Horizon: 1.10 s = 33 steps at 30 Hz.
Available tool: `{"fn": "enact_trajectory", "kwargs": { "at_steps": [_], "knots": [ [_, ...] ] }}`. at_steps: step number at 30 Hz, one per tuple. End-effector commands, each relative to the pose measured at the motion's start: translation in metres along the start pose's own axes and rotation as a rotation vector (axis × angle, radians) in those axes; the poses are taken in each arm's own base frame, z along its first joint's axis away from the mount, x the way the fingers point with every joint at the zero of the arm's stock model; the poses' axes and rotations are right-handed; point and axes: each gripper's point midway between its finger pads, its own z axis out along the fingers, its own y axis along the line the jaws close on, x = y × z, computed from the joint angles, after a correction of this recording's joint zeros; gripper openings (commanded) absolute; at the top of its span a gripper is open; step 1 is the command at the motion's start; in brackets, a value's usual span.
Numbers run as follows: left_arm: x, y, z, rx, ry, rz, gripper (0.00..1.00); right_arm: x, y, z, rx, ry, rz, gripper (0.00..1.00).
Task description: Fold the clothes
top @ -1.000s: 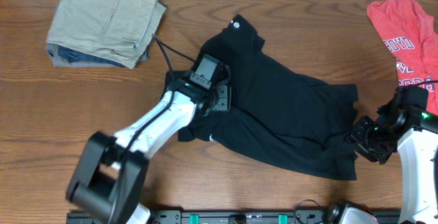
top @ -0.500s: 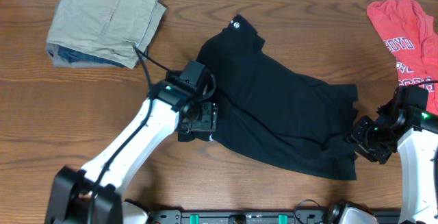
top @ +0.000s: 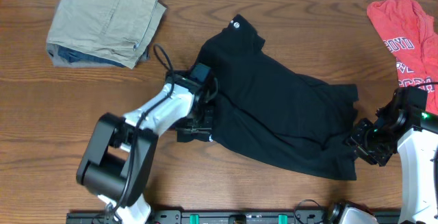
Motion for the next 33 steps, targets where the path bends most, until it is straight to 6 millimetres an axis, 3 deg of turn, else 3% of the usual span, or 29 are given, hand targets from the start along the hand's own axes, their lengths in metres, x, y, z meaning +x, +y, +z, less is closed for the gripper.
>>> {"fn": "enact_trajectory", "kwargs": {
  "at_steps": [1, 10, 12, 21, 23, 26, 28, 33],
  "knots": [
    [0.000, 0.028, 0.008, -0.023, 0.042, -0.080, 0.30, 0.004, 0.002, 0.003, 0.002, 0.018, -0.026, 0.39],
    [0.005, 0.100, -0.005, -0.015, 0.120, -0.352, 0.28, 0.006, 0.001, 0.003, 0.004, 0.025, -0.024, 0.38],
    [0.009, 0.110, -0.007, -0.012, 0.136, -0.394, 0.23, 0.006, 0.001, 0.003, 0.004, 0.025, -0.024, 0.38],
    [0.015, 0.124, -0.011, -0.006, 0.162, -0.451, 0.19, 0.022, 0.019, 0.009, -0.041, 0.075, -0.095, 0.40],
    [0.015, 0.124, -0.010, -0.006, 0.159, -0.450, 0.33, 0.027, 0.024, 0.011, -0.037, 0.084, -0.119, 0.40],
    [0.014, 0.124, -0.010, -0.005, 0.156, -0.448, 0.67, 0.035, 0.032, 0.013, -0.030, 0.099, -0.164, 0.51],
    [0.014, 0.124, -0.010, -0.005, 0.156, -0.442, 0.76, 0.041, 0.037, 0.016, -0.025, 0.107, -0.189, 0.62],
    [0.014, 0.124, -0.010, -0.004, 0.156, -0.432, 0.84, 0.055, 0.042, 0.026, -0.010, 0.134, -0.225, 0.86]
  ]
}}
